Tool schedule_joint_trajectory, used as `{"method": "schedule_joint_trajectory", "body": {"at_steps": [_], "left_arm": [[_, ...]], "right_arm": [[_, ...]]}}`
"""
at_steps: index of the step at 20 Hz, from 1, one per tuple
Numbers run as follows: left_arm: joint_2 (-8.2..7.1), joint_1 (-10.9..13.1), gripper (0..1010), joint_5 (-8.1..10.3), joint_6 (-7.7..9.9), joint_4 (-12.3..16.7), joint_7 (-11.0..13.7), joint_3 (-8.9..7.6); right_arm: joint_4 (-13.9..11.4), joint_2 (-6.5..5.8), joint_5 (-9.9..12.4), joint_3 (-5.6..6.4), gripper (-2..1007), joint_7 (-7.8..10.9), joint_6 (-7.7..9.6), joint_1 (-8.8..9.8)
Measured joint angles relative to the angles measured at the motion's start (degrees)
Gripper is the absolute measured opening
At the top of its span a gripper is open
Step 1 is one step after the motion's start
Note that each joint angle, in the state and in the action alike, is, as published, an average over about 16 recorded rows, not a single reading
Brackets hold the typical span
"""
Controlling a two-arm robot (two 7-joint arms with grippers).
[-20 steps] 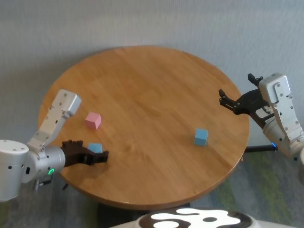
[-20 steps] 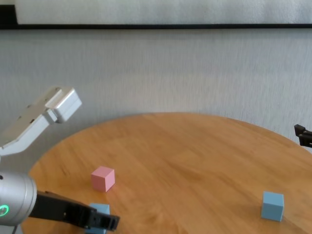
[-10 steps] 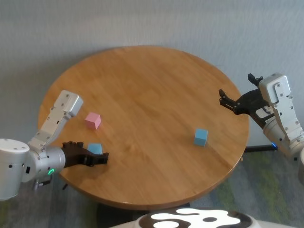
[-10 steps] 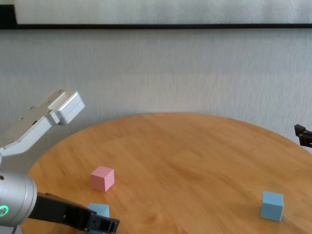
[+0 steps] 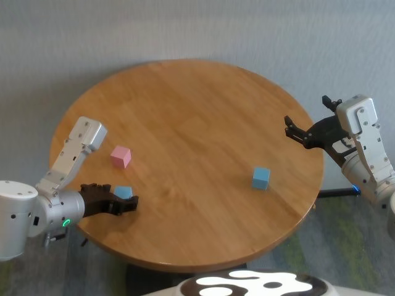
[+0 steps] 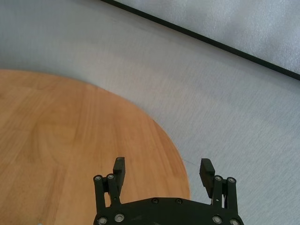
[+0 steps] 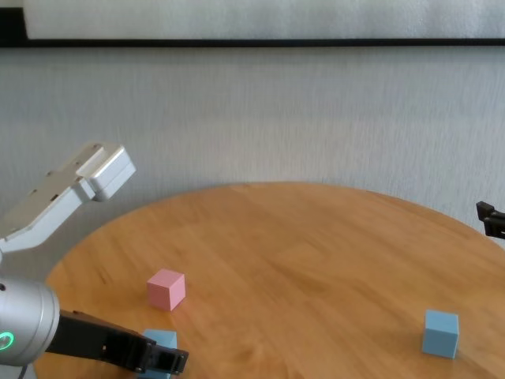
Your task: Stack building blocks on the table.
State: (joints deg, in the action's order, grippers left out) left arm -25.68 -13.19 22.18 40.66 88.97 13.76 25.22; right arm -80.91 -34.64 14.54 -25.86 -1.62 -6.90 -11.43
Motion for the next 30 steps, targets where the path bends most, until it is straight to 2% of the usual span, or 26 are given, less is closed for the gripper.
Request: {"method": "schedule_joint_trajectory", "body": {"at_steps": [11, 19, 25, 30], "left_arm": [[0.06, 0.11, 540, 0.06, -0.2, 0.08, -0.19, -0.12], [-0.16, 0.0, 414, -0.21, -0.63, 0.13, 0.59, 0.1], [-1.21, -1.22, 401, -1.74, -2.21, -0.15, 3.22, 1.52], [-2.38, -3.54, 401, -3.79, -4.27, -1.12, 7.35, 3.8]], "right_arm": [[0.0, 0.0, 0.0, 0.0, 1005, 0.0, 0.0, 0.0], [0.0, 0.0, 0.0, 0.0, 1005, 0.0, 0.0, 0.0], [0.0, 0.0, 0.0, 0.0, 1005, 0.0, 0.0, 0.0], [0.0, 0.0, 0.0, 0.0, 1005, 0.0, 0.0, 0.0]]}}
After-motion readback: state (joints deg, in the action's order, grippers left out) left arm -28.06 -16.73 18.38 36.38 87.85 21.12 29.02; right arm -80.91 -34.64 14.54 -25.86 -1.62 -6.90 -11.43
